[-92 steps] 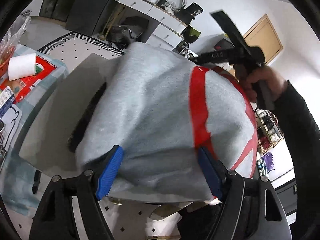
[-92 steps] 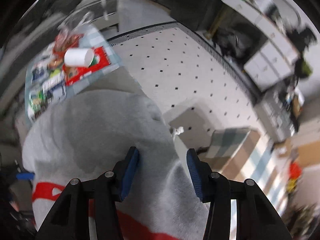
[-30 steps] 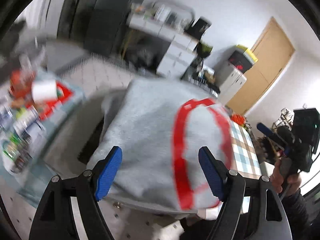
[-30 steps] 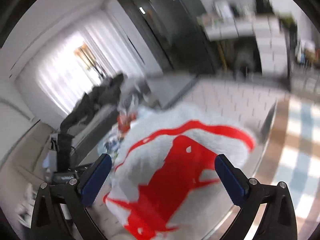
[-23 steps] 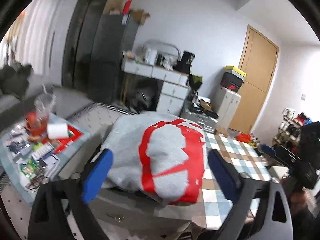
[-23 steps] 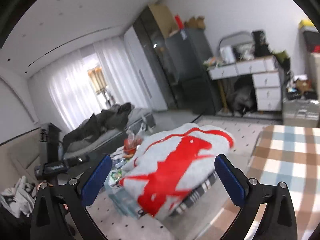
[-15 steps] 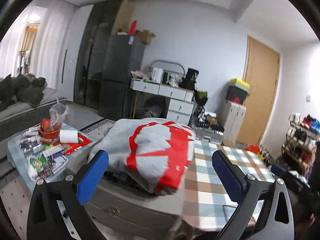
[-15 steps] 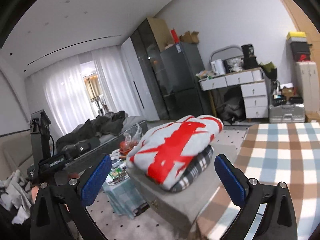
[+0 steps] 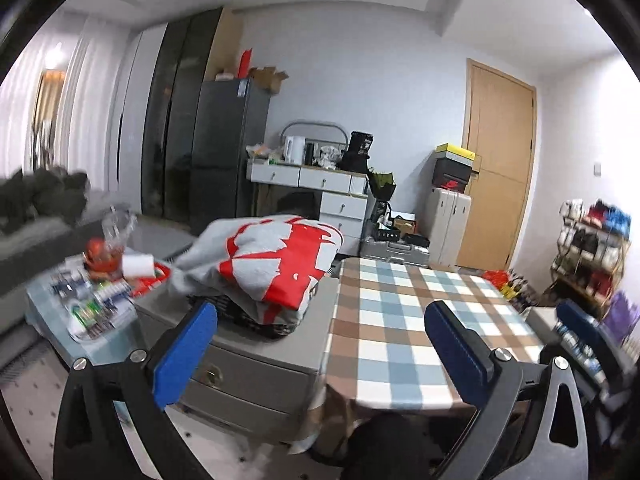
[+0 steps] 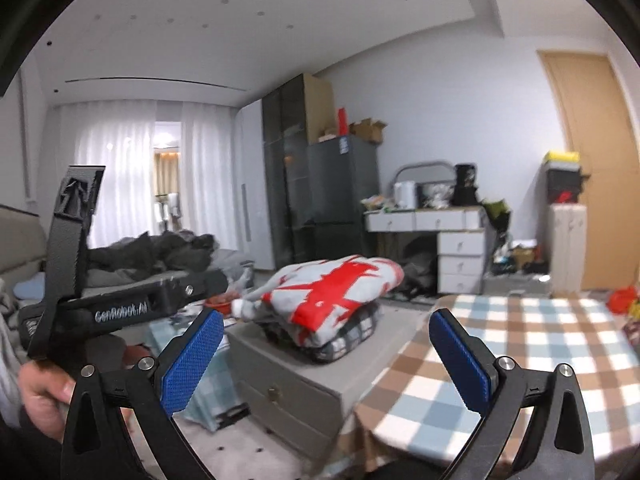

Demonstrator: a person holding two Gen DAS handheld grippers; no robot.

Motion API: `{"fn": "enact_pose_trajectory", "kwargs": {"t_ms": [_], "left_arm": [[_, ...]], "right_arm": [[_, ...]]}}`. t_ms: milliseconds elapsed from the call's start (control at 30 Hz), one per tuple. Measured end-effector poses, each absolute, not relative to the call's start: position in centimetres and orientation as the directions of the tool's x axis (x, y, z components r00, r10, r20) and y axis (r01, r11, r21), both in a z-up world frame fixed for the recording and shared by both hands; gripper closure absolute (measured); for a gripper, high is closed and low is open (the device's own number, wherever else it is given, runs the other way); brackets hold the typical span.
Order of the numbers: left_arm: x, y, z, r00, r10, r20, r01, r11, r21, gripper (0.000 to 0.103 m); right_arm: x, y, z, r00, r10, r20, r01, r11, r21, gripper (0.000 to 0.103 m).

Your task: Fold large clothes

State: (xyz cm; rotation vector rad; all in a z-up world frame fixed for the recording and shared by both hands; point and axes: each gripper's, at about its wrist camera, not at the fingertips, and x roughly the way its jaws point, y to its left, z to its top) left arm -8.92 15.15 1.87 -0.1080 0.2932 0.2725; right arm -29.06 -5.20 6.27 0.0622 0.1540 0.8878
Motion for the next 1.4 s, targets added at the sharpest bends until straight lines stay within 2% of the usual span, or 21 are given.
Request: {"fn": "enact_pose_trajectory", "kwargs": {"t_ms": [533,867,1100,1267,1400], "left_arm": [[-10.7,13.6,0.3,0.917,0.293,-0.269,-0.317,0.947,-0.049,0.002],[-10.5,12.1,-0.8,0.906,0.303,-0.294,-0.315,0.949,0.007,0.002],[-10.1,11.9,-1.4,0.898,0.306,-0.317,-0.321,0.947,0.005,0.002],[-9.5,11.9,-1.4,0.883,0.325,-0.338,-0.34,0.94,0.016,0.002],[-10.0,11.9,-1.1,0.887,0.328,-0.325,-0.345,0.938,0.004,0.002]], "right_arm": [[-31.9,-6.3,4.8,0.628,0.775,-0.073,-0.766,0.632,0.114,0.0],[-32.5,-6.9,3.8,0.662,0.749,-0.017,-0.741,0.658,0.133,0.0],[-31.5,-7.4,3.0,0.662,0.749,-0.026,-0.731,0.654,0.195,0.0],[-31.2,-8.1,2.5,0.679,0.734,0.005,-0.716,0.662,0.221,0.0],[-31.2,-8.1,2.6,0.669,0.743,-0.001,-0.722,0.651,0.235,0.0]]}}
